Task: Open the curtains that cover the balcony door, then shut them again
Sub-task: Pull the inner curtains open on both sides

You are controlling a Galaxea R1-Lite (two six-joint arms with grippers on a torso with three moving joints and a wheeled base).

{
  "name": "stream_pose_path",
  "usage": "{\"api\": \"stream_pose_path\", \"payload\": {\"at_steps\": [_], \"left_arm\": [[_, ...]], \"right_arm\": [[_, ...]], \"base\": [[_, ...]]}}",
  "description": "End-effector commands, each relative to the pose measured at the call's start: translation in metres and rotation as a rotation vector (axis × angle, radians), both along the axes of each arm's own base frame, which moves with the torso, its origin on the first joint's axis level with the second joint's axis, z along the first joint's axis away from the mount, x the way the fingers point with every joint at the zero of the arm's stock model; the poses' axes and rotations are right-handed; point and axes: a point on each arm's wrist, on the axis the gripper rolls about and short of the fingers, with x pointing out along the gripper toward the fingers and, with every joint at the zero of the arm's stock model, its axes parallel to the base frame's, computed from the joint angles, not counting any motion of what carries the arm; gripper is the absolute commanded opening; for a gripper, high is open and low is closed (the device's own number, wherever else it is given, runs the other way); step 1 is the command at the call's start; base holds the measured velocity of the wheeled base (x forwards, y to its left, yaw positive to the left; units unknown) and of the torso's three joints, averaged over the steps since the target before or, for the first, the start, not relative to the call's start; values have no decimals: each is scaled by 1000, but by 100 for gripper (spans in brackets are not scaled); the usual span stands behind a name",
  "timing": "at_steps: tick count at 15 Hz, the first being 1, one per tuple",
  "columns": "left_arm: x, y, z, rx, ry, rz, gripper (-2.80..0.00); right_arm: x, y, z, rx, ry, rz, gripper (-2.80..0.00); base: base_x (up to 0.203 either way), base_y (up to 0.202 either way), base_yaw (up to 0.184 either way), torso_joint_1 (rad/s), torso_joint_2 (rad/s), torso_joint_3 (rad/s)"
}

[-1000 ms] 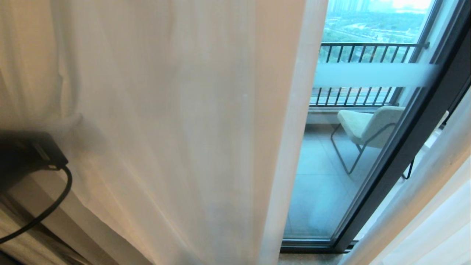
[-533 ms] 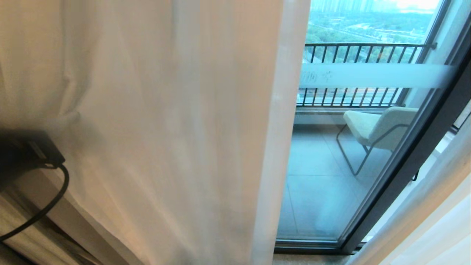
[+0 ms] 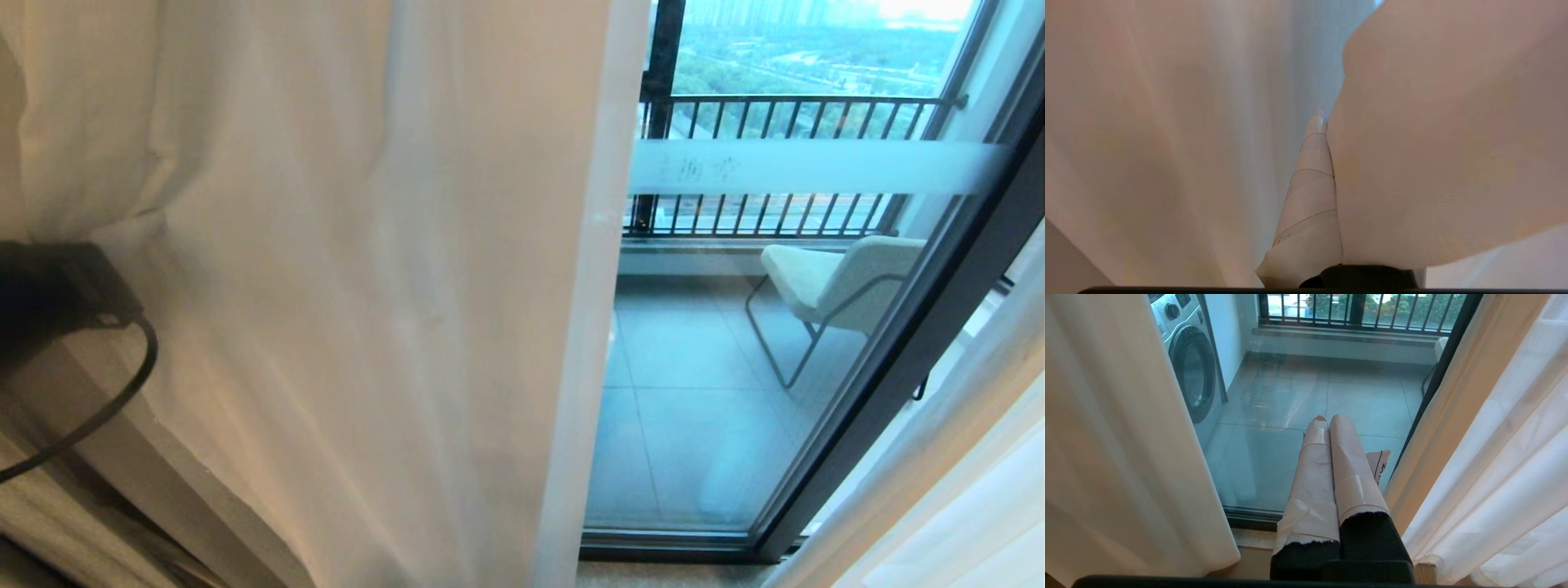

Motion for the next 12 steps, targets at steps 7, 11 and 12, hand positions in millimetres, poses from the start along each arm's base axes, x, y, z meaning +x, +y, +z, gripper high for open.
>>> {"api": "stream_pose_path", "payload": {"at_steps": [7,11,12], "left_arm": [[23,28,17,-14,-33,268,-280],[23,62,24,-15,-82,446,-280],[24,71,26,-15,-88,486,-280]], "right_arm": [[0,0,0,-1,0,1,-280],[0,0,0,-1,0,1,-280],[0,0,0,-1,0,1,-280]], "base": [[0,0,0,0,0,0],[0,0,0,0,0,0],[0,0,0,0,0,0]]}}
